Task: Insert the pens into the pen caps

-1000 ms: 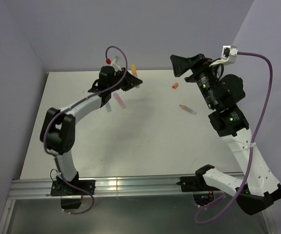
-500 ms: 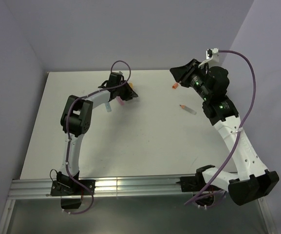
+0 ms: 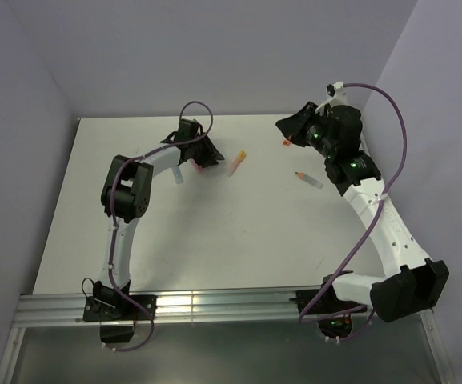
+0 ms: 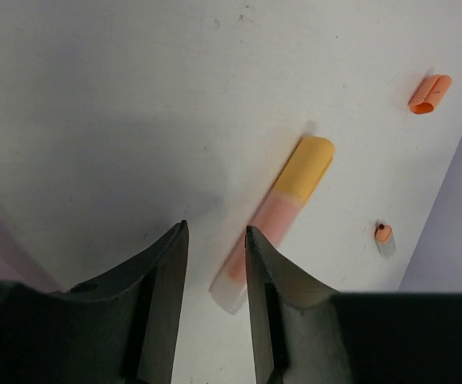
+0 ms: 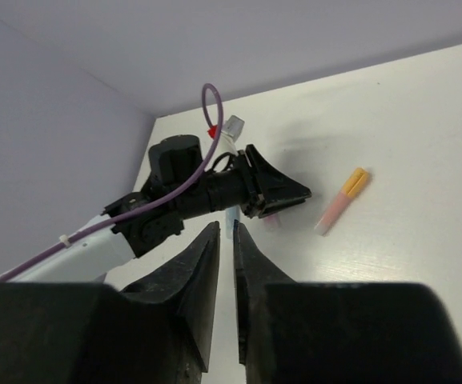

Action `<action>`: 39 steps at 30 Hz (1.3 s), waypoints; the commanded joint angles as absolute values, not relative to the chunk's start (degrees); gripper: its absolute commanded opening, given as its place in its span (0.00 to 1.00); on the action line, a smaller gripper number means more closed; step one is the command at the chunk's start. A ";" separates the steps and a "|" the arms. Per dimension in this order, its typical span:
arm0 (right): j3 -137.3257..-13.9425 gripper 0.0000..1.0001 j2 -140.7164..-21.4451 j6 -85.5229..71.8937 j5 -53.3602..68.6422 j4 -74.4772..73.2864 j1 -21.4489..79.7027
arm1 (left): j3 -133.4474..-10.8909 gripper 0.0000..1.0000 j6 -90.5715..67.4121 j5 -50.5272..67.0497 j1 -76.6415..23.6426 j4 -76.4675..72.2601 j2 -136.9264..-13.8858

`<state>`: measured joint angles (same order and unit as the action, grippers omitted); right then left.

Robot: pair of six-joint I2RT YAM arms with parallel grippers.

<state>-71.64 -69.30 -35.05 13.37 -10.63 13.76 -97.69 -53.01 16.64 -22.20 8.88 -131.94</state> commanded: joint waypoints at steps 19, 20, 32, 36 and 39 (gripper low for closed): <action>-72.87 0.39 -78.92 -32.87 2.54 -22.59 3.61 | -106.62 0.39 -32.97 18.44 -30.32 13.03 -129.20; -72.51 0.39 -79.10 -32.96 2.64 -22.33 3.26 | -105.65 0.39 -32.70 20.02 -31.19 11.70 -129.29; -73.03 0.41 -84.89 -31.56 0.09 -23.20 0.44 | -113.63 0.39 -31.02 27.42 -34.98 8.61 -138.68; -75.23 0.45 -89.64 -31.20 -1.05 -24.17 -1.75 | -116.28 0.40 -31.90 26.55 -35.07 9.67 -142.11; -77.94 0.49 -94.38 -30.94 -1.93 -24.43 -2.99 | -116.37 0.39 -32.34 25.67 -35.07 8.88 -142.64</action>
<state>-73.67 -91.92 -31.97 0.60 -23.75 -1.08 -113.34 -32.60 25.85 -34.92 10.24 -142.41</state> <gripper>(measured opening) 0.478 0.394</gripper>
